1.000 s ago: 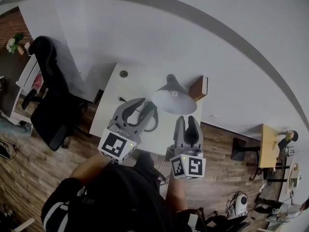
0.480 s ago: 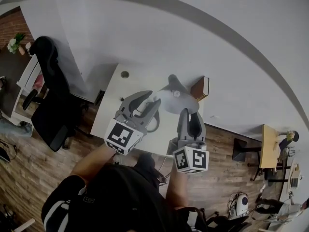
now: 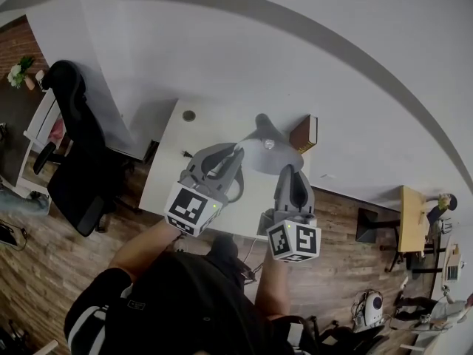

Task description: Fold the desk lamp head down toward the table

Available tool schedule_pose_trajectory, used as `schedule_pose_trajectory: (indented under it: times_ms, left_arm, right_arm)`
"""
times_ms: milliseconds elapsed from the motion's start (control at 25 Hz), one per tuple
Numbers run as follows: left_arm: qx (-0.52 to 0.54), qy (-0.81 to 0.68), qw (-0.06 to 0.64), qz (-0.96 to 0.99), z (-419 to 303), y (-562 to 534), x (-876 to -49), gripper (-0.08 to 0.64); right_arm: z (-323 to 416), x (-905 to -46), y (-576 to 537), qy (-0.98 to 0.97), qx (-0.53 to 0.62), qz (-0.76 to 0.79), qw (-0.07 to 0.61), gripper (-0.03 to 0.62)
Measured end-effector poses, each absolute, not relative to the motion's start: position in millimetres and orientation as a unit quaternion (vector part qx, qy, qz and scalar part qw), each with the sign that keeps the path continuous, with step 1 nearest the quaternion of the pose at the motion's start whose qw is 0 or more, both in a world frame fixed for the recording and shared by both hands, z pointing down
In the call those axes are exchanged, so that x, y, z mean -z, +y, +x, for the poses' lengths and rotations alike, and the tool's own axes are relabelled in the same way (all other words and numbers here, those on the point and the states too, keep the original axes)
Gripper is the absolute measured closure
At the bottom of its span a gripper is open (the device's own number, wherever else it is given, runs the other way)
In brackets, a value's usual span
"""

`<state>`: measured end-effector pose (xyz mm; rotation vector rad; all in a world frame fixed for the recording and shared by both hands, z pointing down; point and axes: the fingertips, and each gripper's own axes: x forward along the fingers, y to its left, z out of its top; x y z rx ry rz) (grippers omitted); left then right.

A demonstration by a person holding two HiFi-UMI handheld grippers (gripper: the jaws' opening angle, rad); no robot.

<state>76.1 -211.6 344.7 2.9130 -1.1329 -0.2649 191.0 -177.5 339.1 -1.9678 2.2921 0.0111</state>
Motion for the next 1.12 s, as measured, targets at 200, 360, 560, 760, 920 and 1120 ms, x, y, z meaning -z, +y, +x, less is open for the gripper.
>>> schedule_pose_trajectory:
  times_ms: [200,360,560,760,920,1120]
  left_arm:
    - [0.077,-0.357,0.011,0.931,78,-209,-354,0.508]
    - [0.071,-0.357,0.010,0.931,75,-205,-361,0.514]
    - [0.060,-0.358,0.008,0.932,75,-199,-370,0.520]
    - [0.056,-0.357,0.000,0.932,71,-198,-374,0.522]
    - [0.053,-0.356,0.001,0.933,71,-196,-378,0.523]
    - [0.050,-0.355,0.009,0.934,72,-194,-384,0.525]
  right_arm:
    - [194,-346,-174,0.757,0.001,-0.651,0.056,0.574]
    - [193,-355,-171,0.757,0.006,-0.651,0.054,0.574]
    - [193,-365,-164,0.758,0.011,-0.650,0.050,0.573]
    - [190,-371,-161,0.758,0.010,-0.651,0.048,0.574]
    - [190,-373,-159,0.757,0.010,-0.652,0.040,0.574]
    - [191,-379,-158,0.756,0.013,-0.654,0.035,0.575]
